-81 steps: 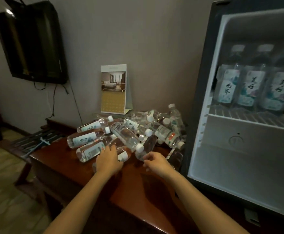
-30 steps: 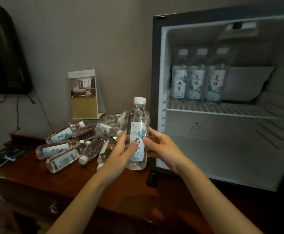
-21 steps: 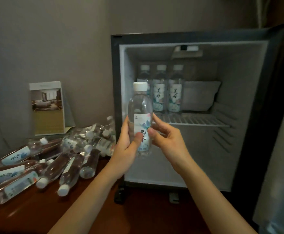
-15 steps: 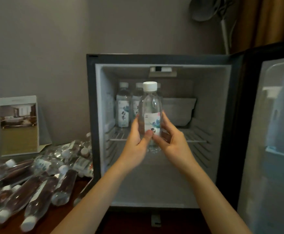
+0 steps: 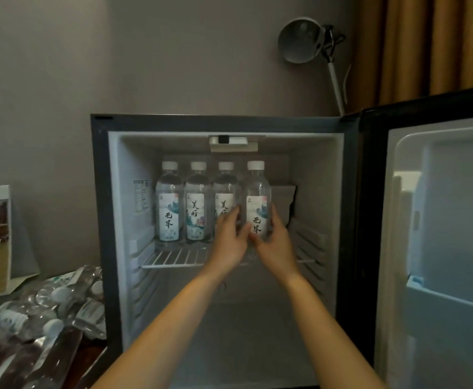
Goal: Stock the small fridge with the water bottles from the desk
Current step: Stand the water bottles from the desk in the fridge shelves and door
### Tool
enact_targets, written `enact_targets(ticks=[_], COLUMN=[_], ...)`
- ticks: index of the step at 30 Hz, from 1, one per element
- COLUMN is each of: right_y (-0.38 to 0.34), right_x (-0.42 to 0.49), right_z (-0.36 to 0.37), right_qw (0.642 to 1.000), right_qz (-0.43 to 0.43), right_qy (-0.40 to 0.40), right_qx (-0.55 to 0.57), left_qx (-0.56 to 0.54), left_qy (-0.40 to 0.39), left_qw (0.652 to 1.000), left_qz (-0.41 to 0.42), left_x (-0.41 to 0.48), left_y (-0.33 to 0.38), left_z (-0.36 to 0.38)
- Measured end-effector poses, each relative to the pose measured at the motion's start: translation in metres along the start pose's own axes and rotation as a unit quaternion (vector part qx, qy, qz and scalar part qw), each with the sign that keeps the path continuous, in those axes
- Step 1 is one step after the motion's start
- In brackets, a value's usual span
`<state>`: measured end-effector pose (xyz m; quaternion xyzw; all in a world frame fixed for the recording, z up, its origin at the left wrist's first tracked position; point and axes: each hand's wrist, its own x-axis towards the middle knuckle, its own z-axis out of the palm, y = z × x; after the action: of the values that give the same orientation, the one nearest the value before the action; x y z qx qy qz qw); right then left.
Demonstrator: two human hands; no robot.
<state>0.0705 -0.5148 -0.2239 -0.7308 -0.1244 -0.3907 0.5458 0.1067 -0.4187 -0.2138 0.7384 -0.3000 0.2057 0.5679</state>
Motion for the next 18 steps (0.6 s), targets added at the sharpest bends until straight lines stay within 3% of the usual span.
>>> enact_targets(ticks=[5,14,18], right_y=[0.011,0.015,0.018], right_x=[0.007,0.030,0.035], right_z=[0.005,0.010,0.011], right_qw=[0.999,0.996,0.992], right_qz=[-0.002,0.033,0.060], right_qy=[-0.021,-0.027,-0.033], right_qx=[-0.038,-0.080,-0.102], left_qx=[0.085,0.101,0.093], left_qy=[0.027,-0.084,-0.100], left_qw=[0.996,0.990,0.990], left_qz=[-0.003,-0.039,-0.041], left_x=[0.001,0.002,0.000], left_y=[-0.009,-0.019,-0.018], left_z=[-0.007,-0.023,-0.025])
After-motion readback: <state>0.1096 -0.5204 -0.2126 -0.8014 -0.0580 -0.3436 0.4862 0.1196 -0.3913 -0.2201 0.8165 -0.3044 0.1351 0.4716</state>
